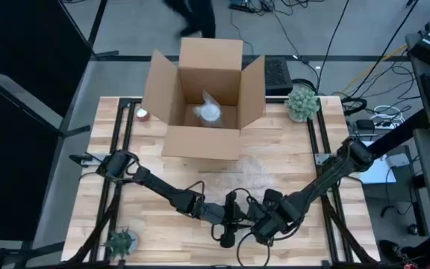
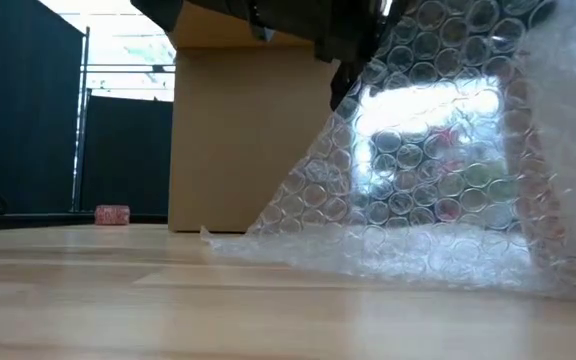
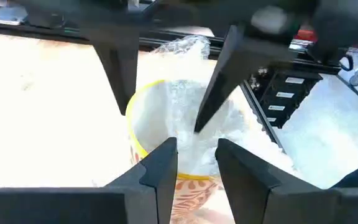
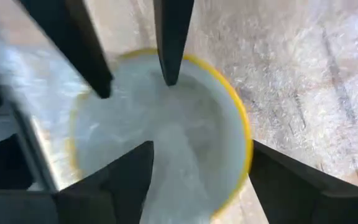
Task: Wrap mug
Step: Wrap the orange cup with the transparent bubble wrap
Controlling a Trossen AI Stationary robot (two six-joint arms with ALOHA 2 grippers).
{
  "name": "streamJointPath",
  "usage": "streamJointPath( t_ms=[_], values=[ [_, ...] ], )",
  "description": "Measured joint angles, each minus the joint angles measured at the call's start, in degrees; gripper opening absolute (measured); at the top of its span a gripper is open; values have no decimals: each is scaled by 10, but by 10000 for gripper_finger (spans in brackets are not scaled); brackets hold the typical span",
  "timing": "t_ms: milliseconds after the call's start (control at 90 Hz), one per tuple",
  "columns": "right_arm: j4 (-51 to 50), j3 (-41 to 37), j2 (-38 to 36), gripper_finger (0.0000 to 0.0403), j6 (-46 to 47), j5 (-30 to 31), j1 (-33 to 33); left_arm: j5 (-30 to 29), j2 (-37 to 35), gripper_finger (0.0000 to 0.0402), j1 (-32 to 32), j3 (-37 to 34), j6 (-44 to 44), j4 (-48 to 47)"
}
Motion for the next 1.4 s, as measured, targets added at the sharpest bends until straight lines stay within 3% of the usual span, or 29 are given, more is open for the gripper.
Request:
streamJointPath(
  t_ms=[144, 500, 744, 922, 1200, 1289, 1400],
  values=[
    [-14, 0, -6, 237, 0, 55, -1, 0, 0, 106, 0, 0, 0, 0],
    [-9, 0, 49, 235, -17, 37, -15, 0, -1, 106, 0, 0, 0, 0],
    [-5, 0, 64, 198, -20, 36, -19, 1, -2, 106, 0, 1, -1, -5],
    [-3, 0, 65, 149, -42, 26, -22, 1, -2, 106, 0, 1, -1, -6],
    [1, 0, 65, 13, -50, 18, -22, 1, -3, 106, 0, 2, -1, -7],
    [9, 0, 65, 19, -40, 17, -21, 2, -3, 106, 0, 2, -1, -8],
    [16, 0, 66, 67, -46, 19, -17, 2, -6, 106, -1, 2, -1, -10]
  ],
)
